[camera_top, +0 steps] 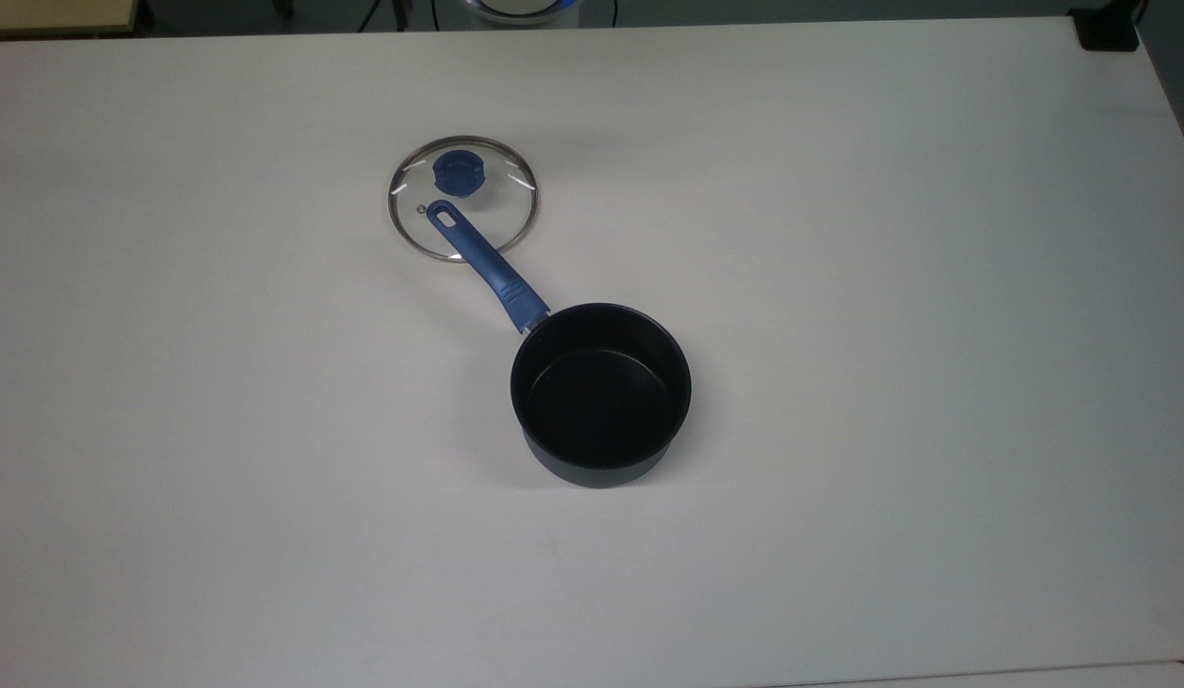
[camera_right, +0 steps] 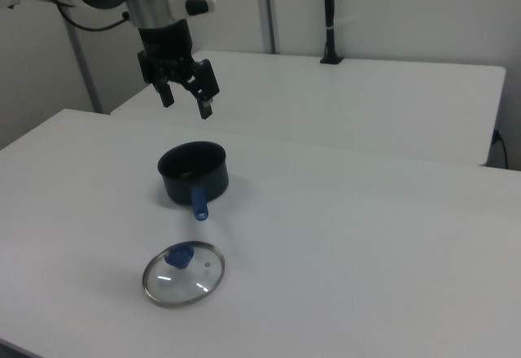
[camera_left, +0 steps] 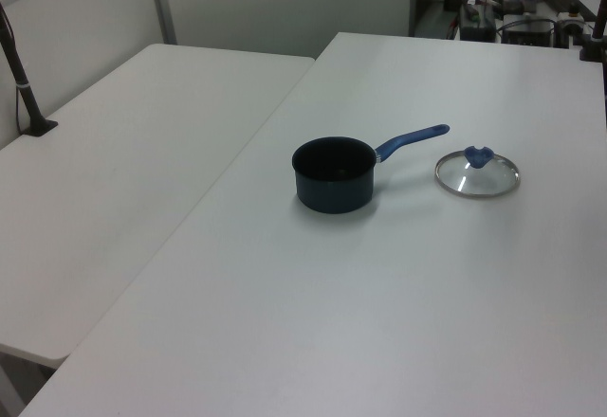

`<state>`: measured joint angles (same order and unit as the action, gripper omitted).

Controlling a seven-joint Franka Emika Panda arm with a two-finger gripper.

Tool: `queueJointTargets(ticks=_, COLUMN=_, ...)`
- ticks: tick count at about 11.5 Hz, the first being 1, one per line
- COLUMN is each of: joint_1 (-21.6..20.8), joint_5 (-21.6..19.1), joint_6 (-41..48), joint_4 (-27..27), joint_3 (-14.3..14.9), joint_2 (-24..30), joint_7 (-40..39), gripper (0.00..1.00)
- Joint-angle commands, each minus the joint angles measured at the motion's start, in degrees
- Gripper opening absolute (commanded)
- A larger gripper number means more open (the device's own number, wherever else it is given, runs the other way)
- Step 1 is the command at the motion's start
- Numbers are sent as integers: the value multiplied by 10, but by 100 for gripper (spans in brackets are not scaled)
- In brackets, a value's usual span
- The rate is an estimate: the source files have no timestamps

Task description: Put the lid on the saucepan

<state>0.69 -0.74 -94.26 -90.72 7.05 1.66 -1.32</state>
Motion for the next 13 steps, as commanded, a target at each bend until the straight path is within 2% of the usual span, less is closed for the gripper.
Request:
queueJointTargets(ticks=1, joint_1=-10, joint_5=11, joint_6=-4, joint_4=-20, joint_3=7, joint_2=9, joint_7=-25, gripper=100)
queueJointTargets(ticks=3, joint_1=-11, joint_5=81, joint_6=-3, joint_4=-37, joint_3=5, joint_2=7, joint_7=-161, gripper=100)
queueJointTargets(ticks=5, joint_1=-4, joint_5=95, joint_6=-7, joint_4=-75, joint_3=5, joint_2=8, joint_7=-184, gripper=100)
queueJointTargets(ticks=6, joint_1=-3, joint_5=97, joint_6=-9, joint_4=-101, joint_3=5, joint_2=7, joint_7=-183, gripper=100)
queueJointTargets(ticks=7, joint_1=1, joint_5=97, joint_6=-24, joint_4=-153, joint_3=5, joint_2=14, joint_7=-182, gripper=100)
queueJointTargets(ticks=10, joint_1=1, joint_5=86, joint_6=-136, joint_4=-285, joint_3=4, joint_2=24, joint_7=-178, gripper=100)
queueJointTargets(ticks=13, joint_1=-9, joint_5=86, joint_6=-191, joint_4=-347, joint_3=1, joint_2=14, joint_7=-198, gripper=100)
